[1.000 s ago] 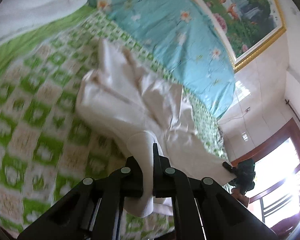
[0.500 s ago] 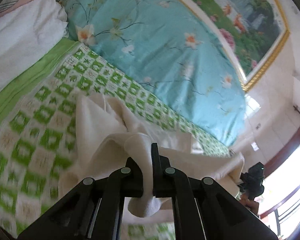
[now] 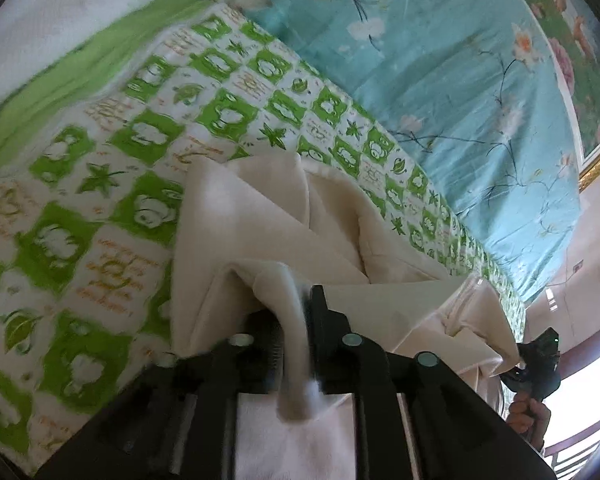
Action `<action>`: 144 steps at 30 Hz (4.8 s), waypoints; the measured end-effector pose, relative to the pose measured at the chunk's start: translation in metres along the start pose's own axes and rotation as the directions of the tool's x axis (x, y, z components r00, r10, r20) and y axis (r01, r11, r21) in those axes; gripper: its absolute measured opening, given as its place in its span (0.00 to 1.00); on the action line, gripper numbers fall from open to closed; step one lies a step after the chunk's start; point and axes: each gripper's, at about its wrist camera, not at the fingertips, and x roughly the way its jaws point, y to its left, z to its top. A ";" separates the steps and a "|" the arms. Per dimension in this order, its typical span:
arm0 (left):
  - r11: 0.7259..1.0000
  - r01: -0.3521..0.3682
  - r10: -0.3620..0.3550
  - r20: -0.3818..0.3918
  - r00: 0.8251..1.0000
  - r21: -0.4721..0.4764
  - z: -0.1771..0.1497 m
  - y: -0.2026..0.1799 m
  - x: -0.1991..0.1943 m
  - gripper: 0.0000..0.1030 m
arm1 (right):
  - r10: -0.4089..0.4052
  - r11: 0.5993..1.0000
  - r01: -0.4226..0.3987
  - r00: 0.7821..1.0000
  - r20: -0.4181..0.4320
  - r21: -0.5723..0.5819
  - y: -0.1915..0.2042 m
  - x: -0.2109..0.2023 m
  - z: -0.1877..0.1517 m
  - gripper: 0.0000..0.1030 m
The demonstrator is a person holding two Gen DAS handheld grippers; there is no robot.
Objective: Fold large clothes
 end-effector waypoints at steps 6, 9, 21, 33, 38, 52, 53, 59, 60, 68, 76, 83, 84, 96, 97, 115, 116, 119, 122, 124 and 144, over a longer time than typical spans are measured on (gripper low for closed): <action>0.992 0.065 -0.068 0.026 0.997 0.112 -0.040 -0.041 -0.053 0.34 | 0.022 0.998 -0.012 0.986 0.163 -0.062 0.009 -0.065 -0.013 0.63; 0.959 0.171 -0.154 -0.092 0.984 0.225 -0.073 -0.084 -0.041 0.34 | 0.021 0.969 0.004 0.995 0.098 -0.249 0.041 -0.061 -0.043 0.62; 0.944 0.097 -0.049 -0.156 0.987 0.315 -0.027 -0.107 0.063 0.21 | -0.353 0.635 0.299 0.933 0.077 -0.712 0.108 0.054 -0.071 0.57; 0.991 -0.069 0.064 0.049 0.997 0.111 0.031 -0.030 0.031 0.28 | -0.275 0.913 0.338 0.924 0.267 -0.229 0.028 -0.015 0.013 0.57; 0.996 0.038 -0.043 0.064 0.997 0.086 -0.033 -0.039 -0.036 0.49 | -0.191 0.921 0.253 0.956 0.224 -0.295 0.043 -0.032 -0.034 0.57; 0.984 0.083 -0.087 -0.022 0.996 -0.159 -0.170 0.006 -0.099 0.65 | -0.127 0.923 0.128 0.992 0.027 -0.362 0.078 0.006 -0.152 0.21; 0.978 0.095 -0.098 -0.010 0.995 -0.184 -0.170 0.012 -0.097 0.65 | -0.116 0.925 0.116 0.993 0.020 -0.361 0.082 0.009 -0.155 0.21; 0.967 0.096 -0.079 0.078 0.994 -0.235 -0.147 0.016 -0.085 0.67 | -0.085 0.907 0.066 0.996 -0.027 -0.416 0.114 0.034 -0.165 0.20; 0.965 0.095 -0.075 0.091 0.993 -0.246 -0.144 0.018 -0.082 0.66 | -0.086 0.902 0.065 0.996 -0.032 -0.426 0.119 0.038 -0.165 0.20; 0.964 0.076 -0.051 0.103 0.993 -0.256 -0.116 0.019 -0.055 0.14 | -0.222 0.829 0.157 0.973 -0.058 -0.536 0.137 0.088 -0.160 0.15; 0.991 0.128 -0.119 0.172 0.978 -0.047 -0.099 -0.048 -0.089 0.06 | -0.212 0.819 0.126 0.973 -0.091 -0.561 0.124 0.097 -0.157 0.13; 0.937 0.226 -0.260 0.102 0.960 0.265 -0.105 -0.179 -0.083 0.06 | -0.138 0.875 0.049 0.979 -0.151 -0.482 0.111 0.096 -0.148 0.13; 0.925 0.235 -0.269 0.077 0.960 0.299 -0.110 -0.194 -0.075 0.06 | -0.103 0.894 0.012 0.978 -0.179 -0.447 0.106 0.093 -0.144 0.13; 0.840 0.133 -0.063 -0.150 0.987 0.526 -0.199 -0.244 0.061 0.06 | 0.227 0.974 -0.227 0.974 0.025 0.021 -0.016 -0.032 -0.049 0.50; 0.835 0.128 -0.064 -0.138 0.988 0.535 -0.200 -0.244 0.059 0.06 | 0.227 0.974 -0.227 0.974 0.013 0.001 -0.010 -0.030 -0.048 0.54; 0.740 0.254 -0.200 -0.156 0.967 0.623 -0.211 -0.309 0.024 0.06 | 0.125 0.941 -0.119 0.992 -0.001 -0.318 0.071 -0.024 -0.027 0.07; 0.734 0.270 -0.200 -0.182 0.963 0.623 -0.215 -0.315 0.032 0.06 | 0.105 0.942 -0.093 0.994 0.019 -0.322 0.069 -0.031 -0.023 0.07; 0.745 0.290 -0.164 -0.256 0.953 0.601 -0.228 -0.320 0.068 0.07 | -0.014 0.957 0.023 0.999 0.033 -0.288 0.036 -0.032 -0.015 0.07; 0.757 0.289 -0.127 -0.302 0.945 0.586 -0.235 -0.315 0.090 0.09 | -0.110 0.963 0.105 0.994 -0.004 -0.249 -0.001 -0.010 -0.013 0.07; 0.758 0.305 -0.139 -0.314 0.939 0.576 -0.232 -0.313 0.082 0.11 | -0.103 0.964 0.097 0.995 -0.009 -0.246 -0.011 -0.003 -0.016 0.07; 0.946 0.200 -0.142 -0.229 0.963 0.257 -0.122 -0.205 0.043 0.71 | -0.190 0.929 0.218 0.975 0.119 -0.300 0.003 -0.075 -0.044 0.79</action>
